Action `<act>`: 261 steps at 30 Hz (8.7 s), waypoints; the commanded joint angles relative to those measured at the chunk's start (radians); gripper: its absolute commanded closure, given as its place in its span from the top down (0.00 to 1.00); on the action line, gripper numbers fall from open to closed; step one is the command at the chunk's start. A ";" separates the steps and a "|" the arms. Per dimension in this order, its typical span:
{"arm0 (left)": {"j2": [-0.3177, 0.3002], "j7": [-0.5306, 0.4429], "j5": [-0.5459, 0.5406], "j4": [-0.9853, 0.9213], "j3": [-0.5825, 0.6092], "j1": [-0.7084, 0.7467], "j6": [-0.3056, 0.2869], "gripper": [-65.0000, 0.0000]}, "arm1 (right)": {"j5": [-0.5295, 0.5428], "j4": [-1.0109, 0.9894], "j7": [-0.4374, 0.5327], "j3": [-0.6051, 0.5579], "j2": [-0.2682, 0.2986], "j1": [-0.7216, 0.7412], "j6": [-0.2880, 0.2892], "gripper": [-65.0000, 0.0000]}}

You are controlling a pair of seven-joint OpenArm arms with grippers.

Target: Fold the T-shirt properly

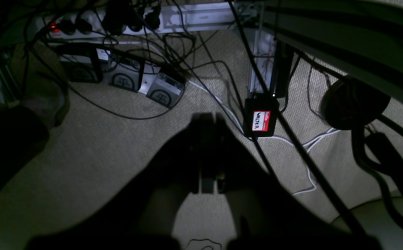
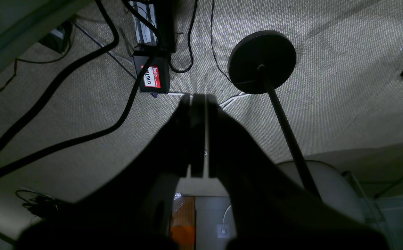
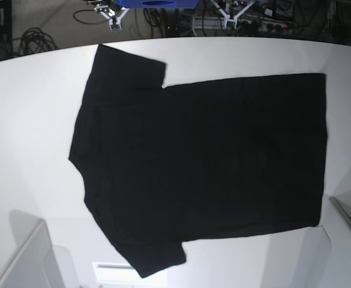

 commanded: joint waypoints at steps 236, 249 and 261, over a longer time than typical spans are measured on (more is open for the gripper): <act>-0.116 0.565 -0.630 1.246 -0.740 0.309 -0.612 0.00 | 0.507 1.536 -0.767 0.503 0.014 -0.358 0.389 0.00; -0.110 0.565 -0.630 1.356 -0.740 0.441 -0.613 0.00 | 0.507 1.647 -0.767 0.503 0.014 -0.438 0.389 0.00; -0.109 0.565 -0.632 1.457 -0.740 0.495 -0.615 0.00 | 0.507 1.768 -0.767 0.503 0.009 -0.487 0.389 0.00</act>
